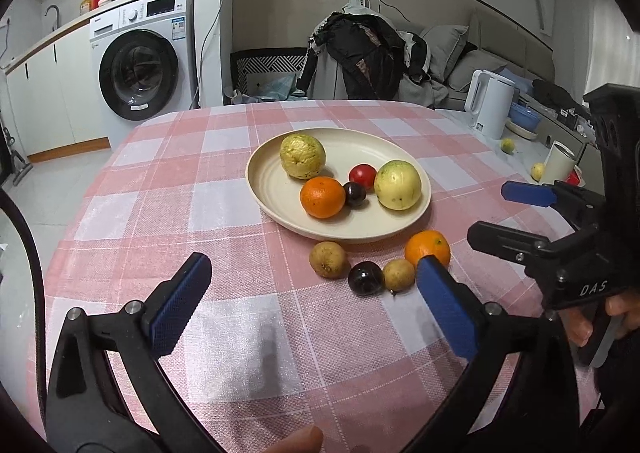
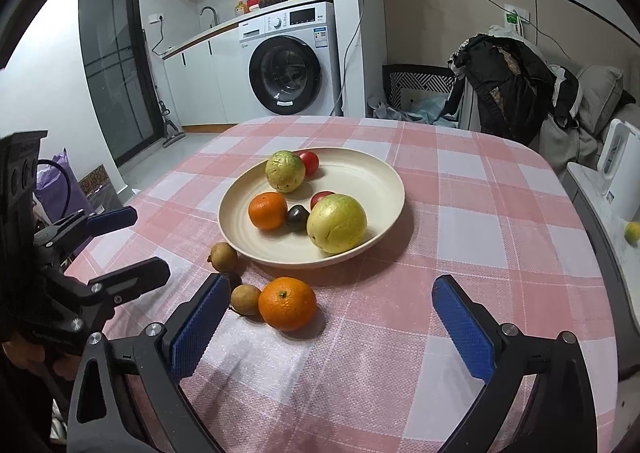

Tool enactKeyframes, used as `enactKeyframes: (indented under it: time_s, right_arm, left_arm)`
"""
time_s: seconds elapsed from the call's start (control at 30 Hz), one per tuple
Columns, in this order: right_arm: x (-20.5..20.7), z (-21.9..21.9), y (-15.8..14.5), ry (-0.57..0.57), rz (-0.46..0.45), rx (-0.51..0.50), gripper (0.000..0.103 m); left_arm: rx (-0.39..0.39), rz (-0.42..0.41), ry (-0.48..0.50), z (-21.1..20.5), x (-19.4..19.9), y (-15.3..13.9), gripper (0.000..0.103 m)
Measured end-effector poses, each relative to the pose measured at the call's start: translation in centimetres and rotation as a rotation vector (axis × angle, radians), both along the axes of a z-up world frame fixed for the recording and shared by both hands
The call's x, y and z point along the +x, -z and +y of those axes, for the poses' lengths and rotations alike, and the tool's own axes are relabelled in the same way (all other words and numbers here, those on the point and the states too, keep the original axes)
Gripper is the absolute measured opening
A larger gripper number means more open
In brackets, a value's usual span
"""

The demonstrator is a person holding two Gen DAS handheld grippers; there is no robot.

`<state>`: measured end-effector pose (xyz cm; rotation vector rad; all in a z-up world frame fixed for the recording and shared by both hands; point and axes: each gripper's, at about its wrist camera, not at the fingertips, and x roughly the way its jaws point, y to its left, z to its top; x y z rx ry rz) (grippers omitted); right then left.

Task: Organize fruits
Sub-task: 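Move the right tool toward the loose orange while the left tool approaches a brown fruit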

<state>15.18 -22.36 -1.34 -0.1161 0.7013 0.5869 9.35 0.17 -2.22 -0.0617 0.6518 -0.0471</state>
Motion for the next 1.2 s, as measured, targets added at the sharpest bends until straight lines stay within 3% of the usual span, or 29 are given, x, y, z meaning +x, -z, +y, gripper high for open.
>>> enactKeyframes:
  time_s: [1.2]
  right_arm:
    - [1.9,2.6,3.5,-0.034,0.089,-0.183,0.103]
  left_arm:
    - [-0.014,0.001,-0.007,0.2,0.2,0.6,0.102]
